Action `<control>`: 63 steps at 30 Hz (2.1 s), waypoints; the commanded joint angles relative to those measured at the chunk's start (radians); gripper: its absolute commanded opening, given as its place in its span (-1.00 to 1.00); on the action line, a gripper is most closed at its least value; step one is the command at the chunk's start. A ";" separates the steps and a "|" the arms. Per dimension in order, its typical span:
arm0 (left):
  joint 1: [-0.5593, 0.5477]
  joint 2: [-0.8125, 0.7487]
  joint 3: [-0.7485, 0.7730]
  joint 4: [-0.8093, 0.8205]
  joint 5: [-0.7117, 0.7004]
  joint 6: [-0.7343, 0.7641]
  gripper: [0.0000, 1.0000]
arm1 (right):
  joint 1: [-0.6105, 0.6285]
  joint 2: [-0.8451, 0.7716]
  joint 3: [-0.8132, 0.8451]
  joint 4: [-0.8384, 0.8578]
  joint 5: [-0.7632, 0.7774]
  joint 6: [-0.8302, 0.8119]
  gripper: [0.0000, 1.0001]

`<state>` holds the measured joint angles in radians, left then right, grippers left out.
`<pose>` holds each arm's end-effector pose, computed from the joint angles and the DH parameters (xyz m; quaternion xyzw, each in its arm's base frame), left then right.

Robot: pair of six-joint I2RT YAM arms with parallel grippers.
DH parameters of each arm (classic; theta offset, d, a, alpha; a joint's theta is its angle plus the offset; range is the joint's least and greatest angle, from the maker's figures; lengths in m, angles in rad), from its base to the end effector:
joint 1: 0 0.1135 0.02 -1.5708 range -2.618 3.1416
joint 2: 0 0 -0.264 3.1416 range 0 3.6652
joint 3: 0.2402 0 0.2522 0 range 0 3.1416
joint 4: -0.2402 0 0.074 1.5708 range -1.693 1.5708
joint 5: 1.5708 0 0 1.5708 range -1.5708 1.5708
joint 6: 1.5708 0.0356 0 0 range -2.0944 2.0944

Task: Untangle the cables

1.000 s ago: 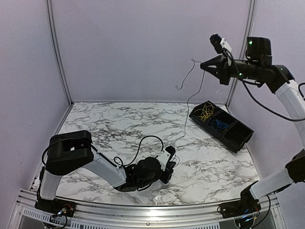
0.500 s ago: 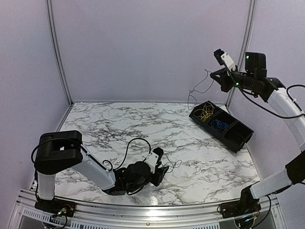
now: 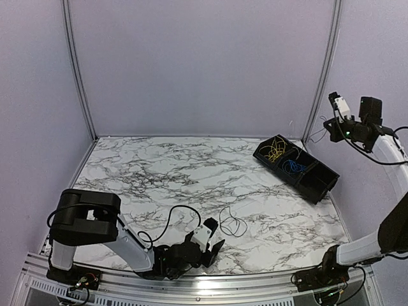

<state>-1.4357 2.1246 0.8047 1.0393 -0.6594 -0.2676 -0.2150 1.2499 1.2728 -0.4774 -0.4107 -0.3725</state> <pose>0.0722 -0.3696 0.0874 0.2545 0.7380 -0.2576 0.5694 0.2727 -0.0450 0.3828 -0.1730 0.8193 0.0154 0.5464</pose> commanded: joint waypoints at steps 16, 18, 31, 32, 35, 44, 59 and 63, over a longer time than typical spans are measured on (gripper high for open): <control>-0.021 0.050 -0.005 0.119 -0.165 0.071 0.17 | -0.264 0.106 -0.185 -0.041 -0.131 -0.099 -1.00; -0.020 0.053 -0.007 0.119 -0.169 0.068 0.17 | -0.264 0.123 -0.188 -0.060 -0.160 -0.105 -1.00; -0.021 0.052 -0.015 0.134 -0.206 0.059 0.17 | -0.260 0.178 -0.232 -0.171 -0.266 -0.094 -1.00; -0.021 0.053 -0.014 0.133 -0.207 0.061 0.17 | -0.259 0.165 -0.237 -0.175 -0.269 -0.095 -1.00; -0.021 0.058 -0.009 0.135 -0.207 0.063 0.17 | -0.253 0.137 -0.255 -0.197 -0.276 -0.103 -1.00; -0.021 0.061 -0.010 0.140 -0.213 0.059 0.17 | -0.236 0.113 -0.286 -0.263 -0.293 -0.118 -1.00; -0.020 0.059 -0.018 0.139 -0.211 0.053 0.18 | -0.212 0.138 -0.234 -0.148 -0.078 -0.013 -1.00; -0.022 0.053 -0.031 0.140 -0.221 0.044 0.18 | -0.238 0.227 -0.245 -0.080 -0.058 -0.010 -1.00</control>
<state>-1.4551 2.1727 0.7929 1.1526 -0.8570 -0.2176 -0.4343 1.4006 1.0065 -0.6384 -0.5369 -0.3965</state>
